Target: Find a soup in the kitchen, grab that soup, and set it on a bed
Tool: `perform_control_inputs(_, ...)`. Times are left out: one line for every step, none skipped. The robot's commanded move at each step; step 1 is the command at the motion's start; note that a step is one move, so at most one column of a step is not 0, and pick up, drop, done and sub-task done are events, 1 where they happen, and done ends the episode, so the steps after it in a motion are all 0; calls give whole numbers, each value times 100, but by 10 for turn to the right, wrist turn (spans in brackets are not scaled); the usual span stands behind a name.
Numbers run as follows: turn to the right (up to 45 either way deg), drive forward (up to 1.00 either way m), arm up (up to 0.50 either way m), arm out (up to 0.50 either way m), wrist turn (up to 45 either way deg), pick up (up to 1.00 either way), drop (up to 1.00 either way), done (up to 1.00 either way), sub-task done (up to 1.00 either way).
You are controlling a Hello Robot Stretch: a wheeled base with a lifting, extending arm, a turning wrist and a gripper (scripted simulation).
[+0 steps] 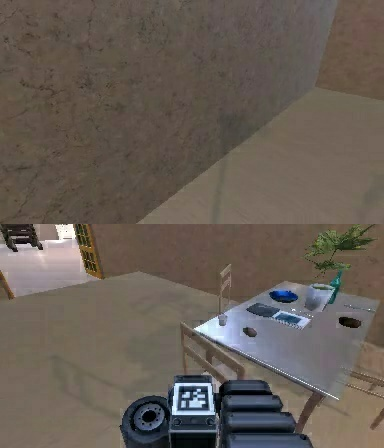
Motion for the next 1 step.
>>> perform_control_inputs(0, 5, 0, 0, 0, 0, 0, 0, 0)
